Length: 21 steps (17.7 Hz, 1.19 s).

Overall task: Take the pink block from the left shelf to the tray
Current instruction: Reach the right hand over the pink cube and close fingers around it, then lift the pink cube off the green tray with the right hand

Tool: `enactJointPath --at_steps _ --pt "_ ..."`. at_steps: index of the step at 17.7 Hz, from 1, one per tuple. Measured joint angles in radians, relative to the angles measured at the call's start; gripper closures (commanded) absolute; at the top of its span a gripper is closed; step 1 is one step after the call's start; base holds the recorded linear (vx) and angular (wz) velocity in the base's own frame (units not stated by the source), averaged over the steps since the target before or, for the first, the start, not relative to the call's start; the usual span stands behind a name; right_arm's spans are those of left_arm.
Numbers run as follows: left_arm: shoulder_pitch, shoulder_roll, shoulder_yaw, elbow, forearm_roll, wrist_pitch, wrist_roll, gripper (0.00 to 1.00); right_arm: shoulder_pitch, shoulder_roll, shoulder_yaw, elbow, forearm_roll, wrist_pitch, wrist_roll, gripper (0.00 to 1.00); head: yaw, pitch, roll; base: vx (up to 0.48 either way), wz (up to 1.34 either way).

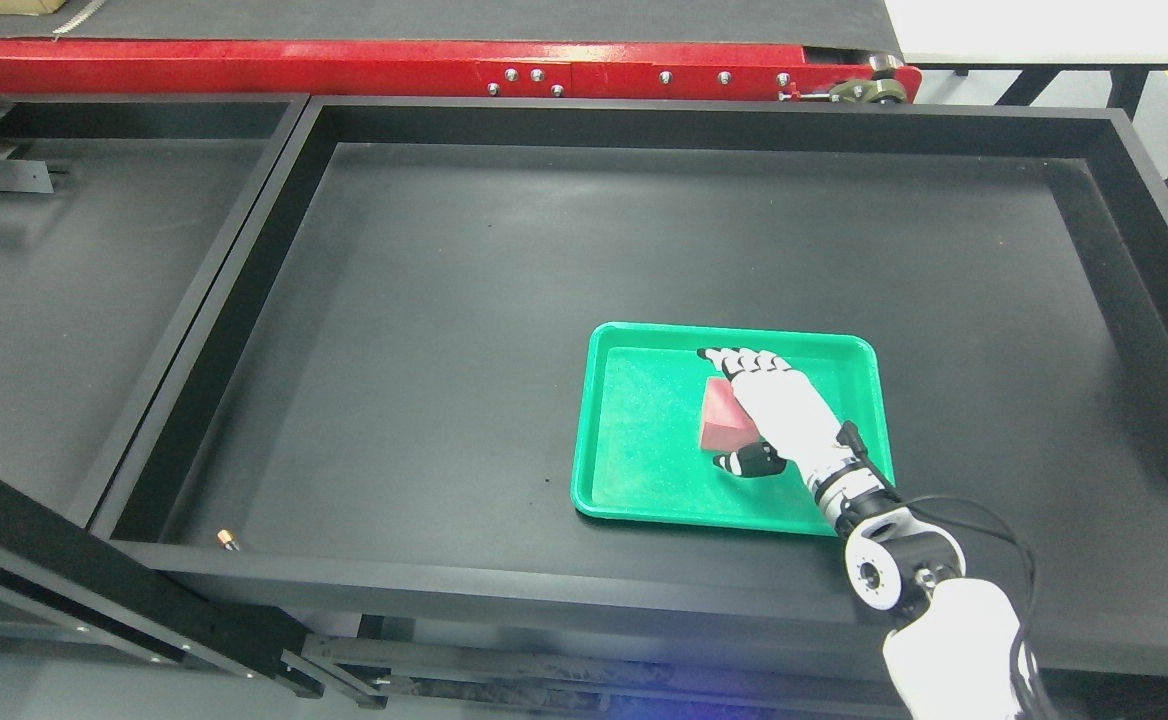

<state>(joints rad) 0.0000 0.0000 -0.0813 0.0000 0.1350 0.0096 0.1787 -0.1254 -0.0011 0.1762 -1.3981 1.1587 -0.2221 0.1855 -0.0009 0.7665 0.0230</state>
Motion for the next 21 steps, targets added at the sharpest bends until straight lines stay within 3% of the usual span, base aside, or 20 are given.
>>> enactJointPath --at_steps 2,3,10,16,21 --pt "0.000 0.000 0.000 0.000 0.000 0.000 0.000 0.00 0.000 0.000 0.003 0.015 0.002 0.000 0.003 0.09 0.0000 0.000 0.000 0.016 0.00" --pt "0.000 0.000 0.000 0.000 0.000 0.000 0.000 0.00 0.000 0.000 0.005 0.022 0.002 0.000 0.004 0.18 0.0000 0.000 0.000 0.013 0.00" --pt "0.000 0.000 0.000 0.000 0.000 0.000 0.000 0.00 -0.019 0.001 0.006 0.057 0.005 -0.003 -0.003 0.94 0.0000 0.000 0.000 0.005 0.00" --pt "0.000 0.000 0.000 0.000 0.000 0.000 0.000 0.00 -0.025 0.001 -0.002 0.073 0.005 -0.015 -0.067 0.97 0.0000 0.000 0.000 0.000 0.00" --pt "0.000 0.000 0.000 0.000 0.000 0.000 0.000 0.00 -0.017 0.001 -0.034 0.042 -0.007 -0.099 -0.199 0.97 0.0000 0.000 0.000 0.000 0.00"
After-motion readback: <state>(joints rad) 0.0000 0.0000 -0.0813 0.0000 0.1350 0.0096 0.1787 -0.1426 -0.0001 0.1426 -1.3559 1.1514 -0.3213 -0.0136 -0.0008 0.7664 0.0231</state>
